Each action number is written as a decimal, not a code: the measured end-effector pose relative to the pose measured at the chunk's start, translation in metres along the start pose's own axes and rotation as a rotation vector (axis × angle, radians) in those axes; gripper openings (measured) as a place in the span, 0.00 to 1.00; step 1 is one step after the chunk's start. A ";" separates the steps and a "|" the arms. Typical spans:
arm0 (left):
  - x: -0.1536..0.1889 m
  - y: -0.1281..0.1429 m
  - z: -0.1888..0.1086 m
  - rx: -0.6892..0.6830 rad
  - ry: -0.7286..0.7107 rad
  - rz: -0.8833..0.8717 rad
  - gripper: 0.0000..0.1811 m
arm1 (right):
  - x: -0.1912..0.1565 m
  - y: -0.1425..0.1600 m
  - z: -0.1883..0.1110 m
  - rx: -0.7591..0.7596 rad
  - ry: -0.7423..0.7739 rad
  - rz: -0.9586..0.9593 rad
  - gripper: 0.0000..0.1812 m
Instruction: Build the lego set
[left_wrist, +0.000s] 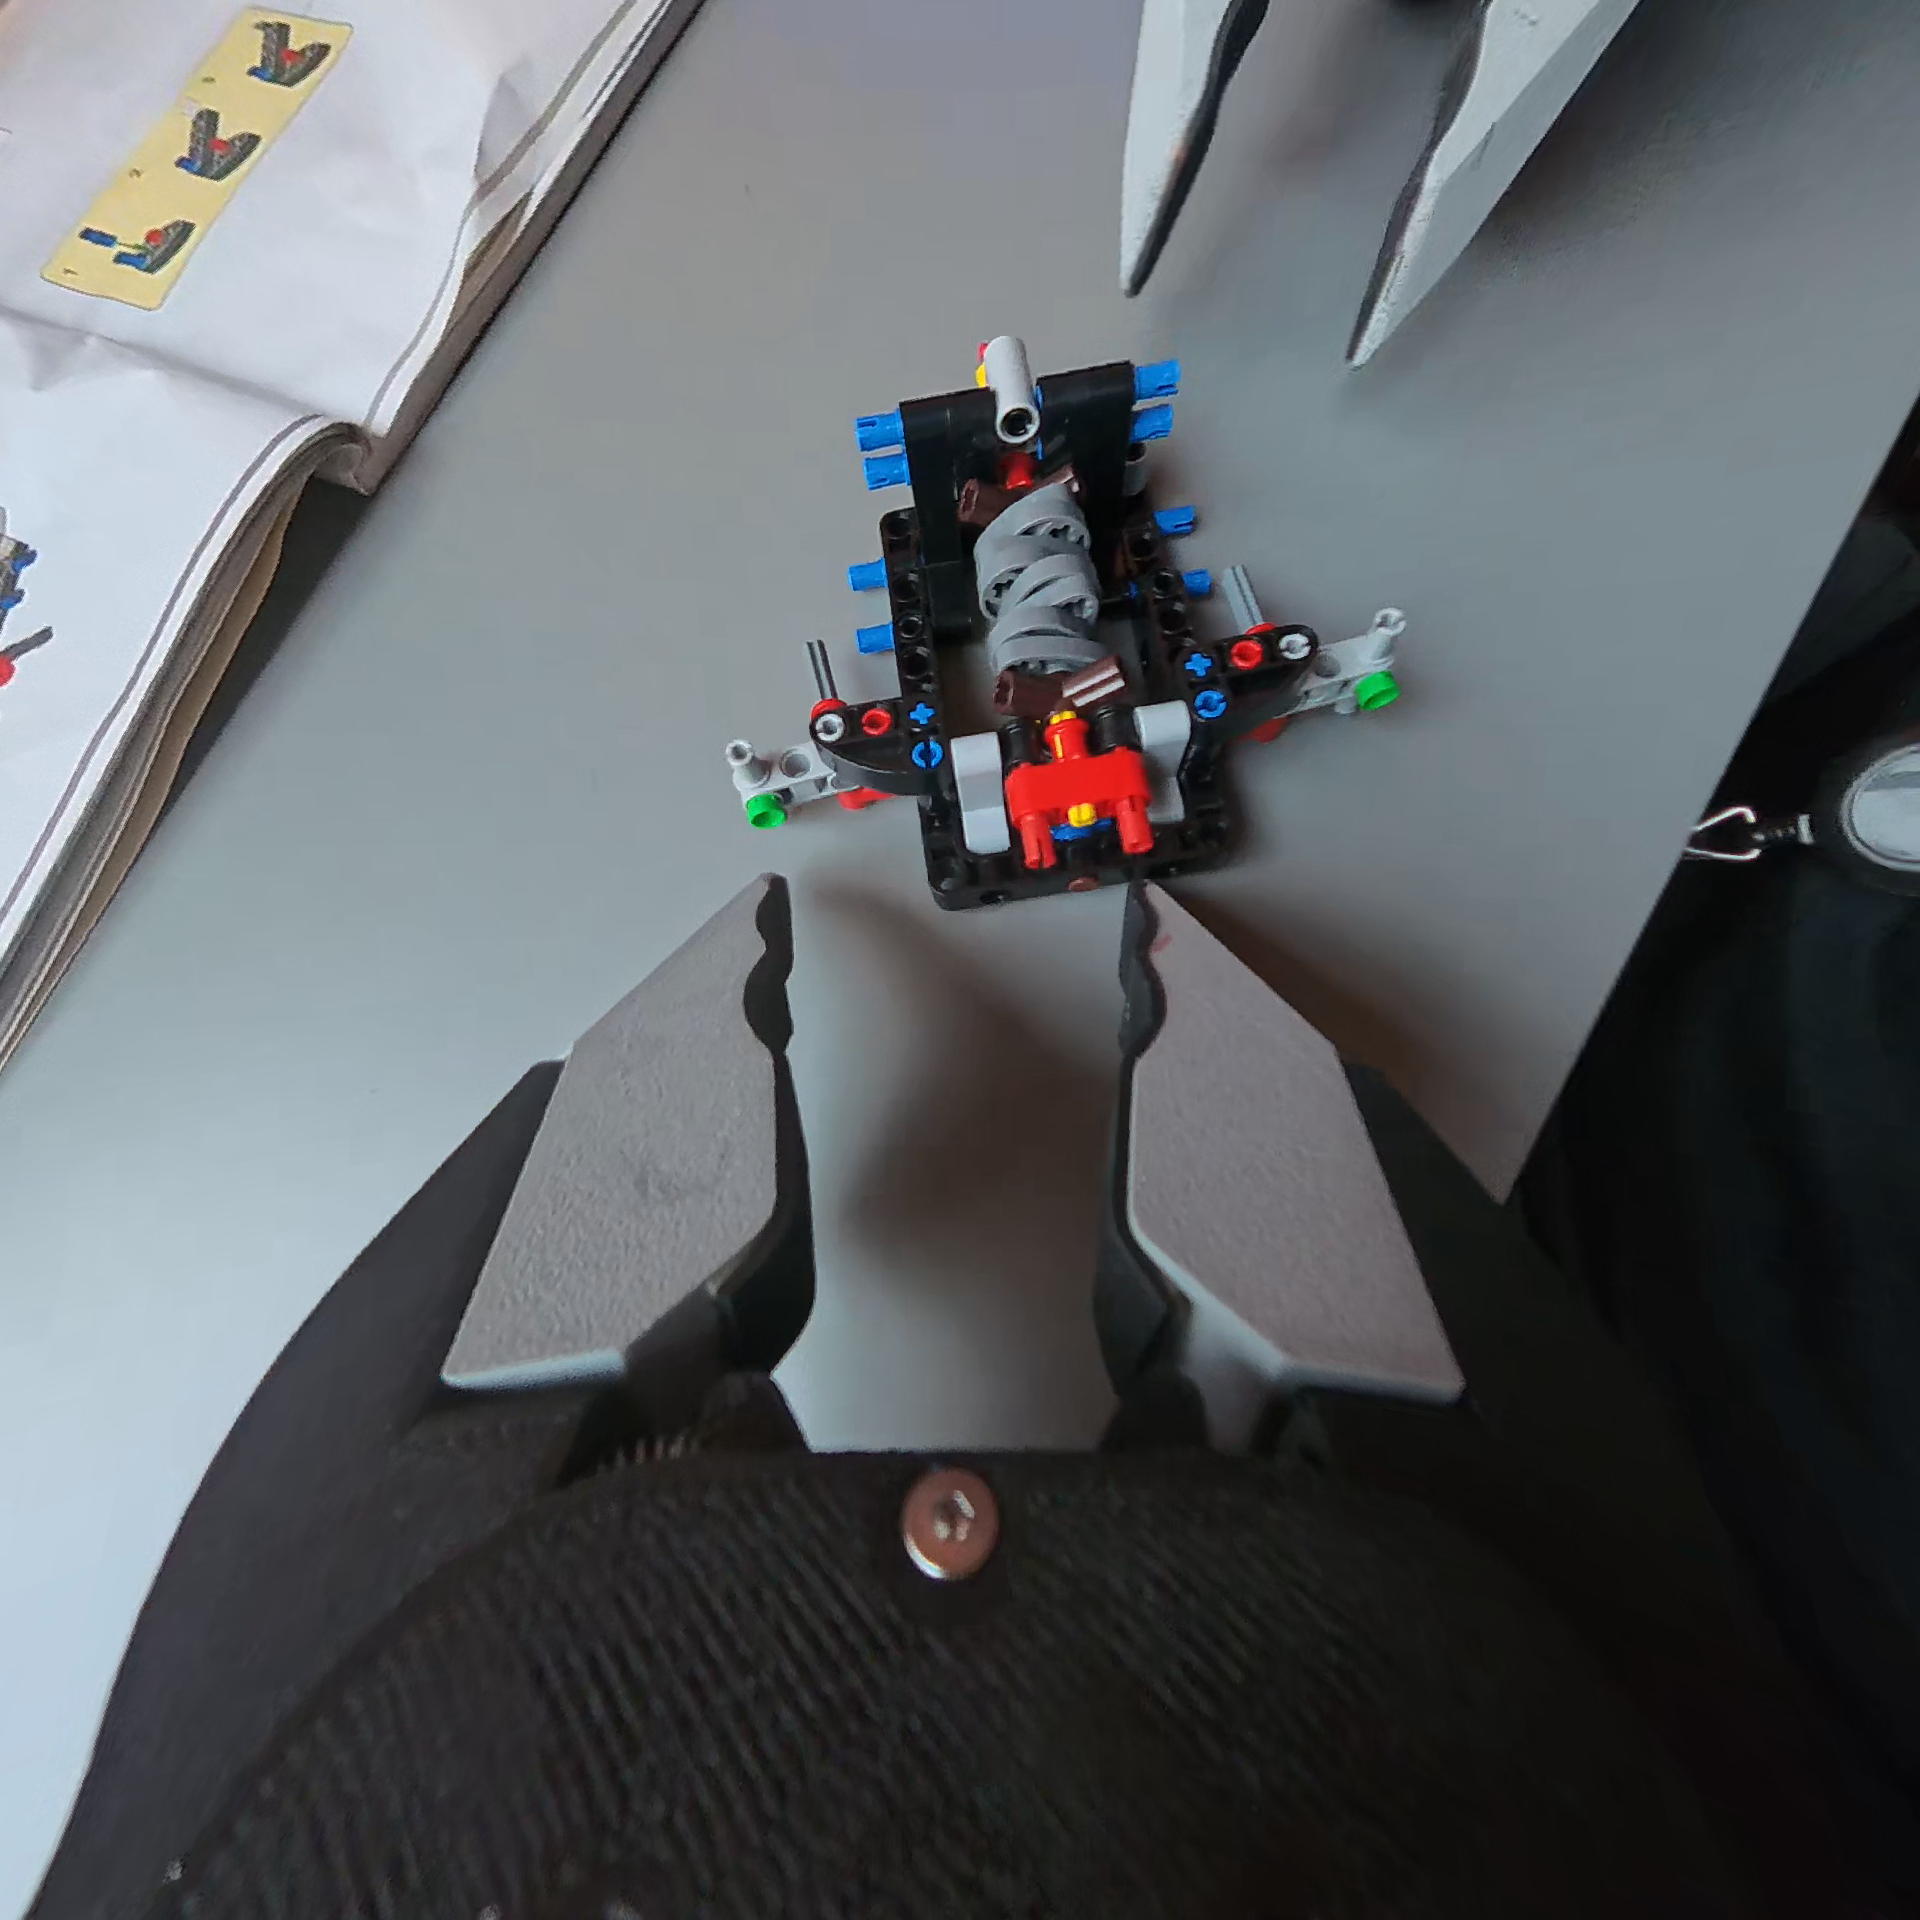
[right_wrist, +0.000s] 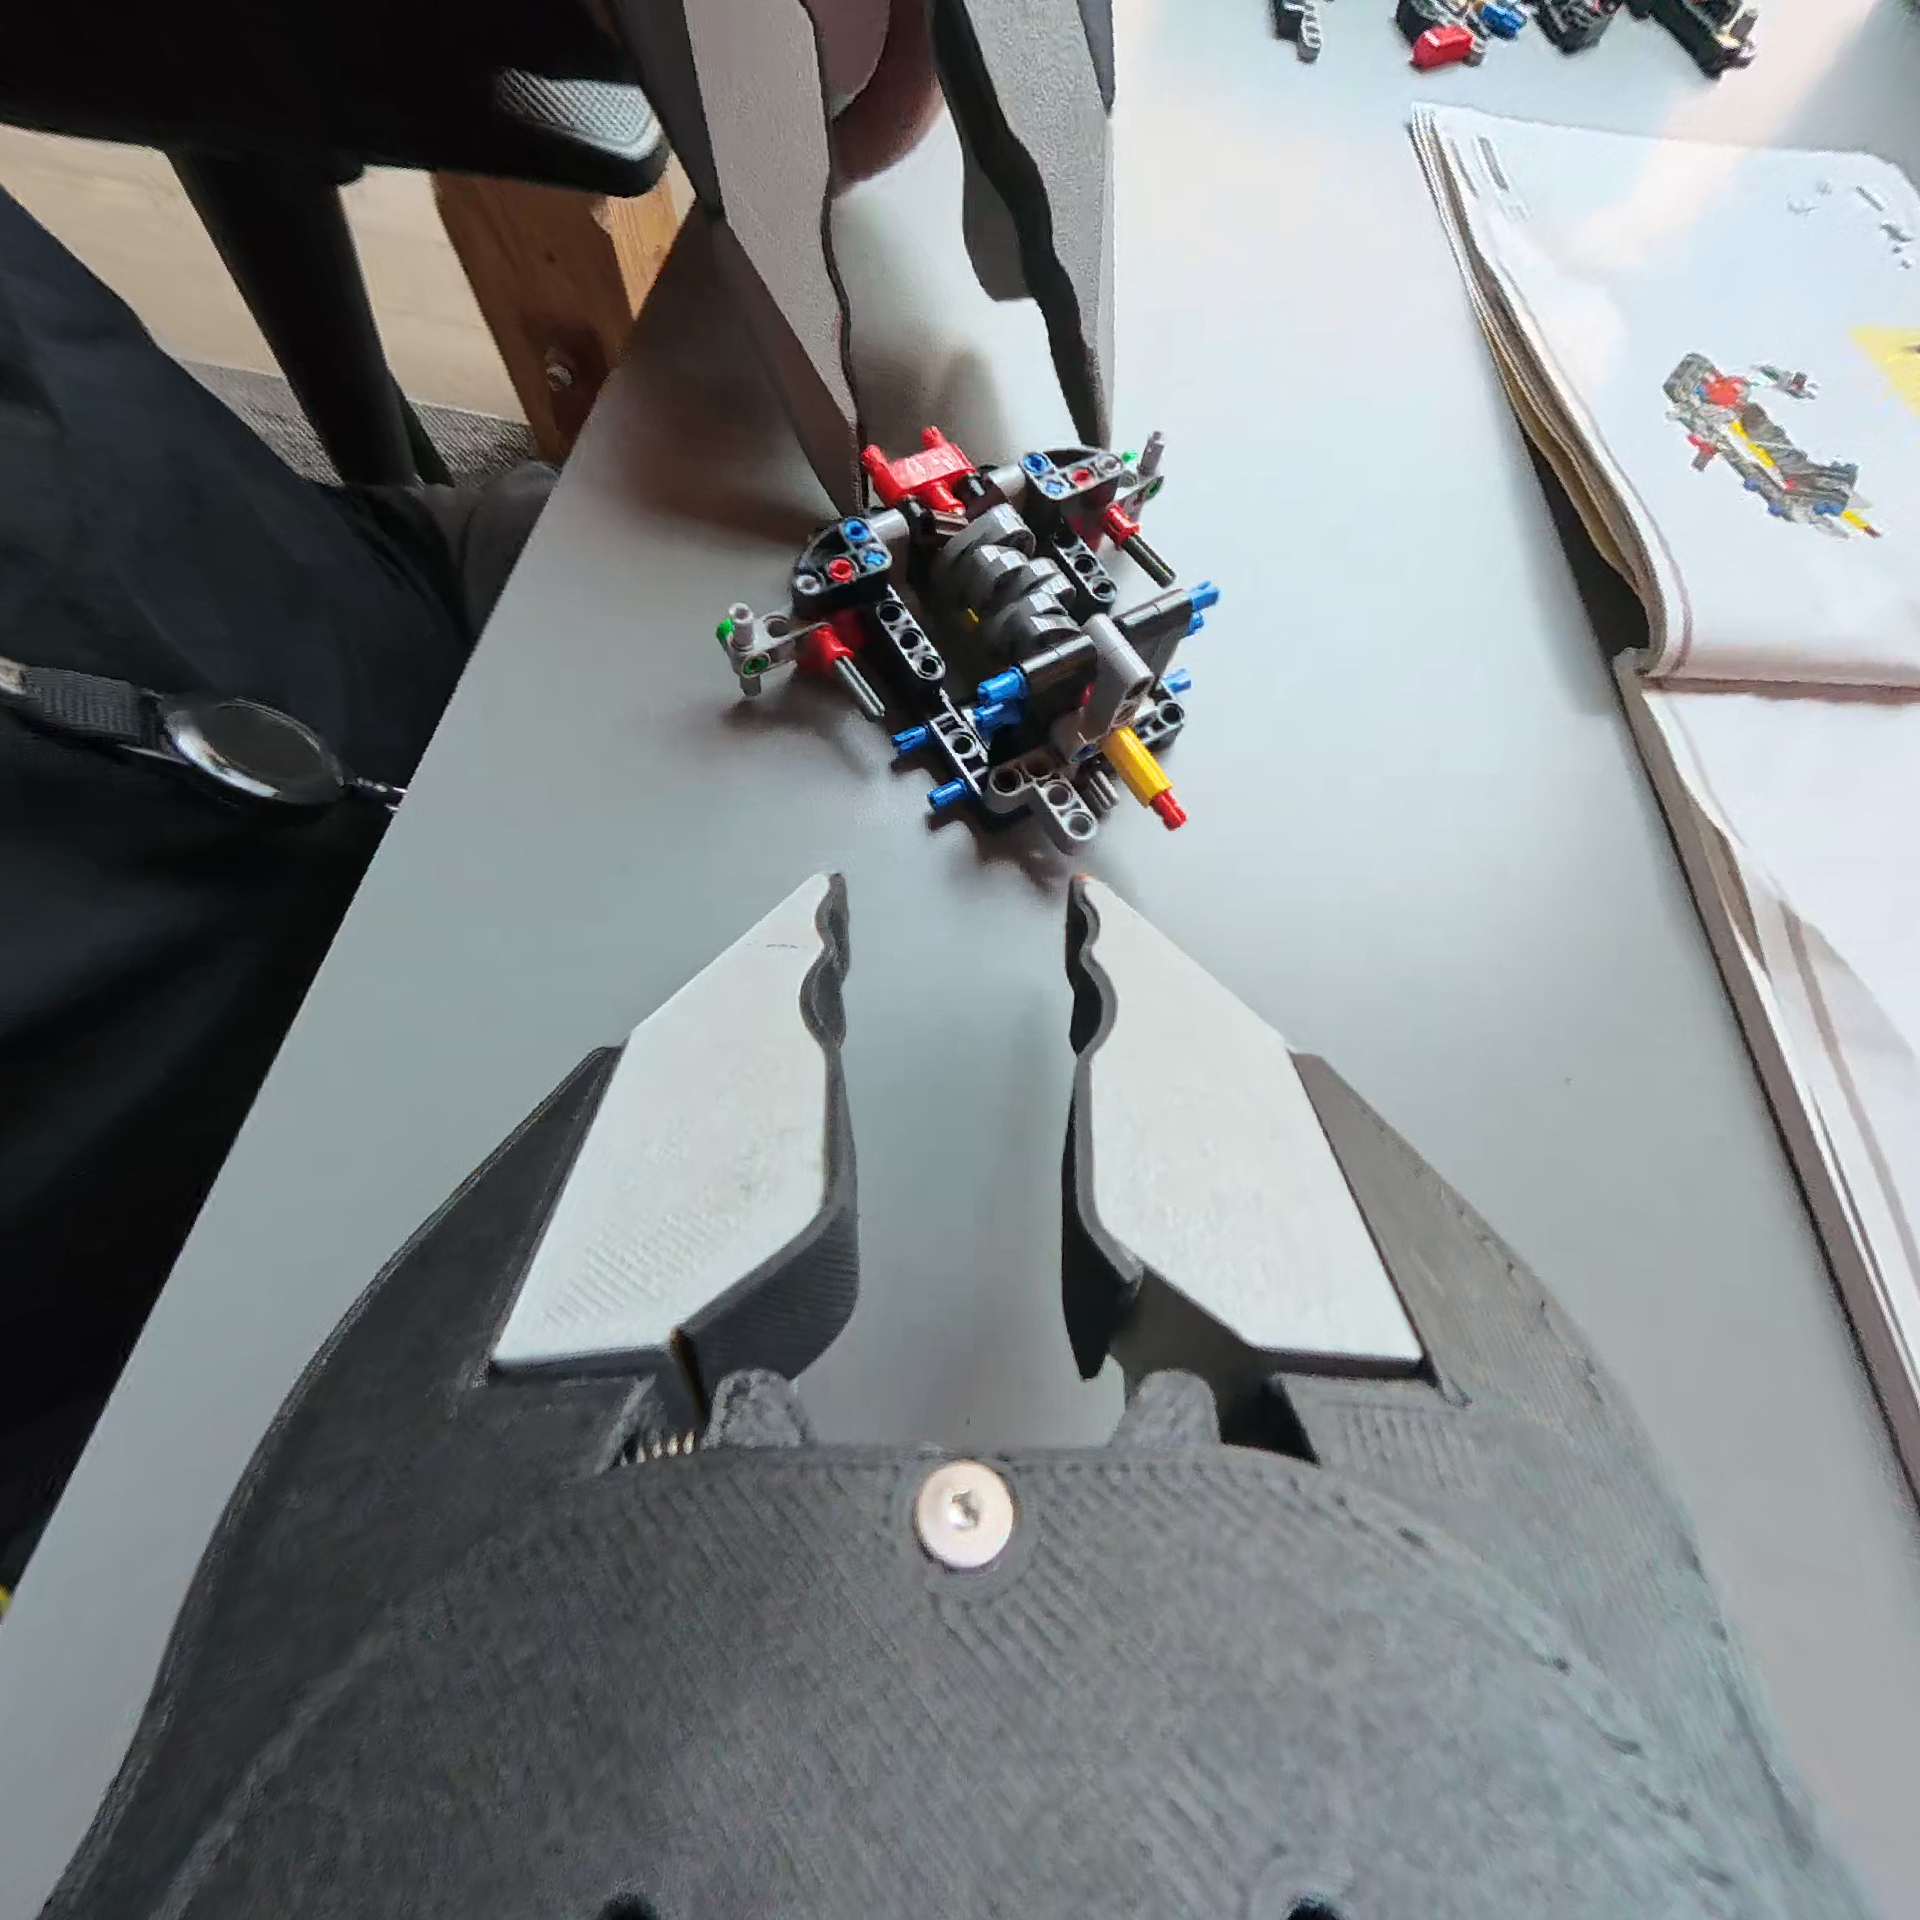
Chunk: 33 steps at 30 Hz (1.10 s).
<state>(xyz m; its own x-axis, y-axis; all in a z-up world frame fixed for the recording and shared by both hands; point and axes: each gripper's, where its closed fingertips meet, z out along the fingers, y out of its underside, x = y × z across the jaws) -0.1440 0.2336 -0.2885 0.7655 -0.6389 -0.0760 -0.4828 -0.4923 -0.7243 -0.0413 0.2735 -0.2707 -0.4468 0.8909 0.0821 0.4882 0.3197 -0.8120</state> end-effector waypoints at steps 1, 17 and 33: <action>0.000 -0.002 0.002 0.000 0.006 0.005 0.34 | -0.003 -0.002 -0.001 0.013 -0.018 0.001 0.21; 0.016 -0.007 0.009 -0.016 0.008 -0.052 0.46 | -0.020 -0.016 0.037 -0.139 0.141 -0.476 0.14; 0.015 -0.018 0.023 -0.013 0.027 -0.088 0.32 | -0.011 -0.012 0.041 -0.193 0.225 -0.451 0.01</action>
<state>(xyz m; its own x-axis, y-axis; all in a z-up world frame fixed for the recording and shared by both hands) -0.1138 0.2461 -0.2918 0.7935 -0.6085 0.0058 -0.4201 -0.5547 -0.7182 -0.0729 0.2462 -0.2860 -0.4826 0.6919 0.5370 0.4235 0.7210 -0.5485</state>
